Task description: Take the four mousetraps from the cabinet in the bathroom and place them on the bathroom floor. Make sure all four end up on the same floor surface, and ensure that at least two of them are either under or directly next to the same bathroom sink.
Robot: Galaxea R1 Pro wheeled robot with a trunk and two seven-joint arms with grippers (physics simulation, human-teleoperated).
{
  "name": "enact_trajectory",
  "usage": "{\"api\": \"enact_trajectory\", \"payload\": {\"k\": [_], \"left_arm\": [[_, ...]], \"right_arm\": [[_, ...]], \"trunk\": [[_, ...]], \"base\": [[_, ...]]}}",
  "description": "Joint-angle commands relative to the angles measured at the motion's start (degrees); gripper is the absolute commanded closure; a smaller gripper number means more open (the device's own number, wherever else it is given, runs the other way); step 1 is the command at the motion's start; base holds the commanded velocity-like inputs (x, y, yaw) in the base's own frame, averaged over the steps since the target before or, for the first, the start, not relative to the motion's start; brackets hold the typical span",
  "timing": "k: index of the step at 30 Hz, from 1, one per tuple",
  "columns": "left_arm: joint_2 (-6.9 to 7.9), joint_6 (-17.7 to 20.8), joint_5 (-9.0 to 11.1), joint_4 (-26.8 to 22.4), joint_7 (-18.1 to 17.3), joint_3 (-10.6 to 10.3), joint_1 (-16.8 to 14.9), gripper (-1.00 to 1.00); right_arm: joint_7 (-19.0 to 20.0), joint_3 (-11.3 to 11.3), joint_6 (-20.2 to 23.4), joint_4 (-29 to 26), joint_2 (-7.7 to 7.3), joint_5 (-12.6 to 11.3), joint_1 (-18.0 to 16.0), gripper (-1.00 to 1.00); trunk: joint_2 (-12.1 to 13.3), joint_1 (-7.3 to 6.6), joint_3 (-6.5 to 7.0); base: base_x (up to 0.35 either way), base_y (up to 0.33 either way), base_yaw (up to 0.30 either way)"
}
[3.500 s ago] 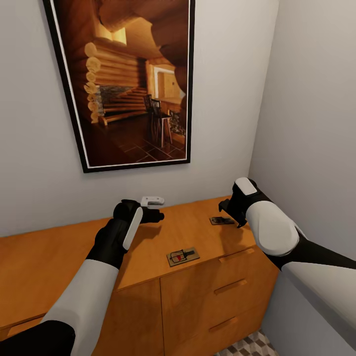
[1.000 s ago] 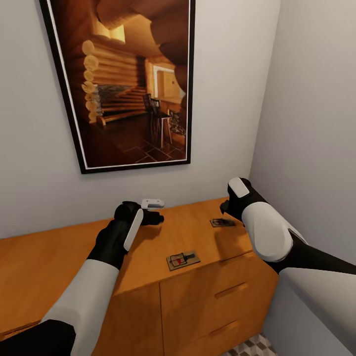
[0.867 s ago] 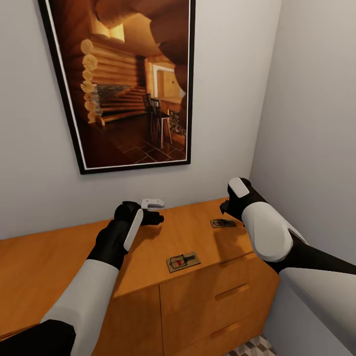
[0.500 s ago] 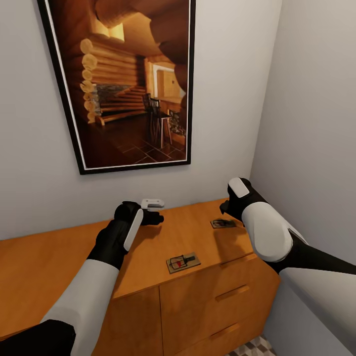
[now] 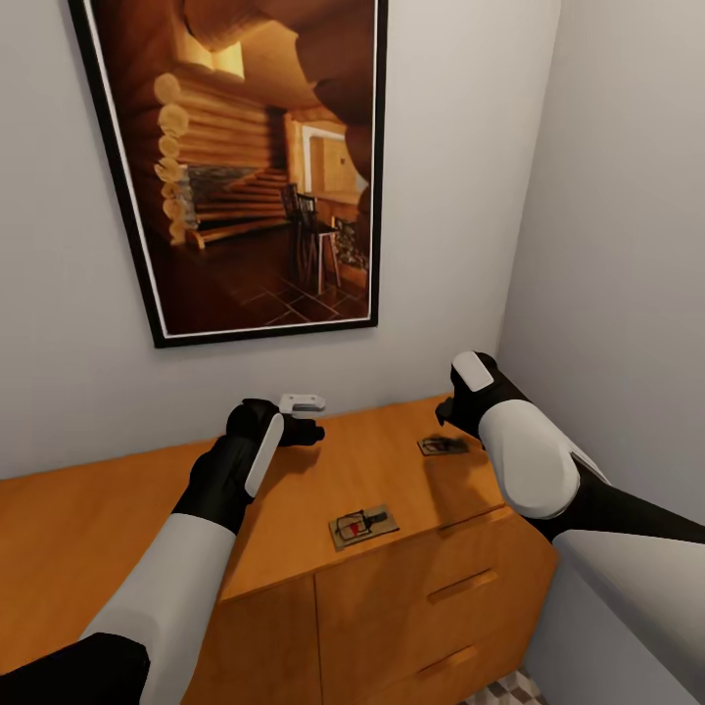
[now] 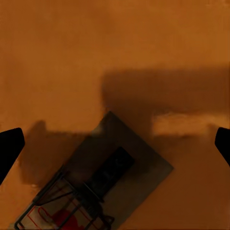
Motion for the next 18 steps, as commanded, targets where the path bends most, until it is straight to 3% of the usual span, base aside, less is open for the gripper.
{"api": "enact_trajectory", "payload": {"k": [1, 7, 18], "left_arm": [[0.01, 0.2, 0.6, -0.1, 0.6, -0.1, 0.0, -1.00], [0.01, 0.0, 0.6, -0.1, 0.7, -0.1, 0.0, -1.00], [0.01, -0.1, 0.6, -0.1, 0.7, -0.1, 0.0, -1.00]], "right_arm": [[-0.6, 0.1, 0.3, -0.1, 0.03, -0.5, 0.0, -1.00], [-1.4, 0.1, 0.4, -0.1, 0.26, -0.5, 0.0, -1.00], [-3.2, 0.1, 1.6, -0.1, 0.66, -0.7, 0.0, -1.00]], "trunk": [[0.0, 0.01, -0.07], [0.0, 0.01, -0.07], [0.0, 0.01, -0.07]], "base": [[0.175, 0.000, 0.000], [0.129, 0.000, 0.000], [0.025, 0.000, 0.000]]}}
